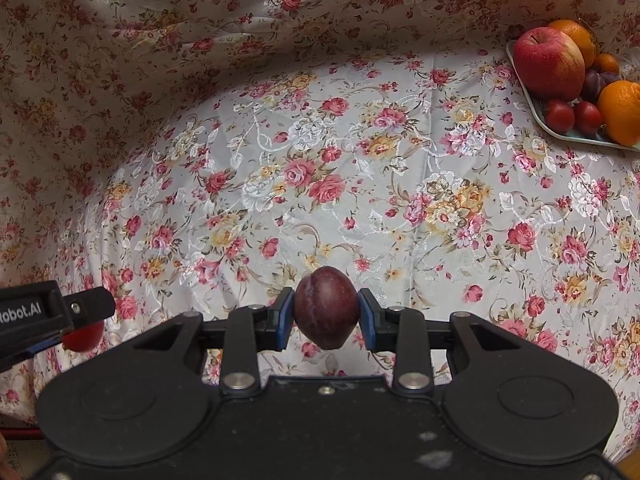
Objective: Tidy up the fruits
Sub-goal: 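Lift and carry the tomato and plum toward the box with both tools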
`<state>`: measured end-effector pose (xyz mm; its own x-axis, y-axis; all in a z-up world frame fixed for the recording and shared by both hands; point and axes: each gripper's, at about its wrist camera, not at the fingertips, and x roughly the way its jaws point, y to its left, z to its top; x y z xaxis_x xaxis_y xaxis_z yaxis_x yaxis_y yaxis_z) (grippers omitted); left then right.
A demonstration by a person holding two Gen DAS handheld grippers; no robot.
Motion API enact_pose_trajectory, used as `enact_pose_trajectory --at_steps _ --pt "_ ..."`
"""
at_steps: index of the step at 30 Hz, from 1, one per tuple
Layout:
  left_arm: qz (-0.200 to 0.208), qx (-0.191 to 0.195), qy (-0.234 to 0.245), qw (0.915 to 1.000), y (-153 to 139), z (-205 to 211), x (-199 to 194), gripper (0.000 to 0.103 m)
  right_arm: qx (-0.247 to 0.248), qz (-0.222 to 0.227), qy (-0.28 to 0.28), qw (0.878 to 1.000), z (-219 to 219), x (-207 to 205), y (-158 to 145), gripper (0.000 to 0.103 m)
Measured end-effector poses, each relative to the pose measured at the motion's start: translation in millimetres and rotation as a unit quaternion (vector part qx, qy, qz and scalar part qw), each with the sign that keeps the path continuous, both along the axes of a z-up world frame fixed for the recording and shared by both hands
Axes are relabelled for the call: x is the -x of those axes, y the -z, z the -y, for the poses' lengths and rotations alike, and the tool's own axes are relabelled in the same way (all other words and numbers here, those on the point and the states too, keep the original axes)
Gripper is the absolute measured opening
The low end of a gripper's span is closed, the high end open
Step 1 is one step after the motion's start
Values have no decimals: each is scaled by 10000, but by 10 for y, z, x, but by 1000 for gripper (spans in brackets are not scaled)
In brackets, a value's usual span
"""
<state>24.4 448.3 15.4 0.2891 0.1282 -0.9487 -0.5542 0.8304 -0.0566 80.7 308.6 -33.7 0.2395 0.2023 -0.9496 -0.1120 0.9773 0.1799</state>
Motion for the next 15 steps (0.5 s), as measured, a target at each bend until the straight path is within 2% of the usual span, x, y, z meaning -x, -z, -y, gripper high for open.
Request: enact_pose_trajectory --at_steps 15 --pt "5 -65 432 9990 -107 514 -206 47 -184 -56 743 9970 742 -148 -194 35"
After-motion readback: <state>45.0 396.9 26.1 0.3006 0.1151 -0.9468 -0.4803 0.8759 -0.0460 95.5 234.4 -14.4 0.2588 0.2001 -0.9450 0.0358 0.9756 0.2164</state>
